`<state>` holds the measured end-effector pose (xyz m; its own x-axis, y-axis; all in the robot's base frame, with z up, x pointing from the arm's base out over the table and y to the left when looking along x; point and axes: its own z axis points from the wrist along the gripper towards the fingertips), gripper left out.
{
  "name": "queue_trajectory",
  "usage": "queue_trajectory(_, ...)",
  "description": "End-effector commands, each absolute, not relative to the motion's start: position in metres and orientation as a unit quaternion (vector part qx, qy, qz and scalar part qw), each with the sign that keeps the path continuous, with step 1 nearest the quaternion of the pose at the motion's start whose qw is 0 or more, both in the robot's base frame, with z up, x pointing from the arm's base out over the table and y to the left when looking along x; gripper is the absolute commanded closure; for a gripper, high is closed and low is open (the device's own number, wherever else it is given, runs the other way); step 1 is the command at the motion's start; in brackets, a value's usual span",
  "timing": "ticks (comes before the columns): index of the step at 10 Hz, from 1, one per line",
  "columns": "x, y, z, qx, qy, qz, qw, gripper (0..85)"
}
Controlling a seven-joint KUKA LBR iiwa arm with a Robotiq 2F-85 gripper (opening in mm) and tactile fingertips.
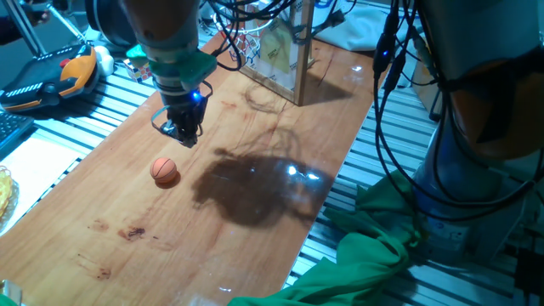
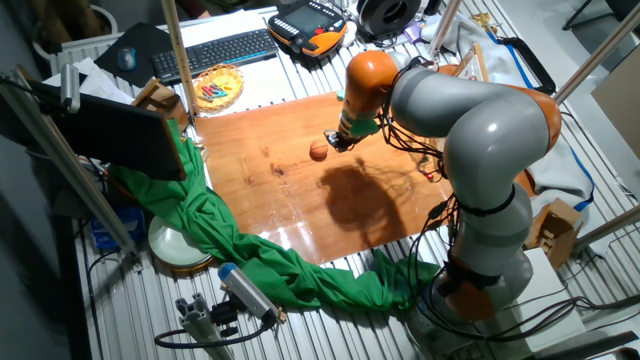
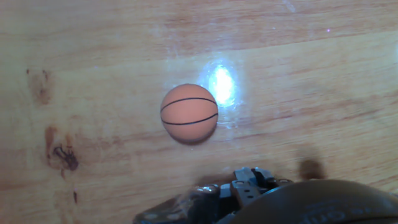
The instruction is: Grab a basketball, release it and shoot it into the basket
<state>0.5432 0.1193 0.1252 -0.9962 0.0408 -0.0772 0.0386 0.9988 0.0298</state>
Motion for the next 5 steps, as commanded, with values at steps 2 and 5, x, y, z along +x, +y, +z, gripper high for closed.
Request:
queue_trajectory(2,0.5432,0.1193,0.1252,0.009,0.999,0.017,0.028,84.3)
queue_trajectory(5,0.5432,0.1193,0.1252,0.006,1.000,-0.021,0.021,84.3)
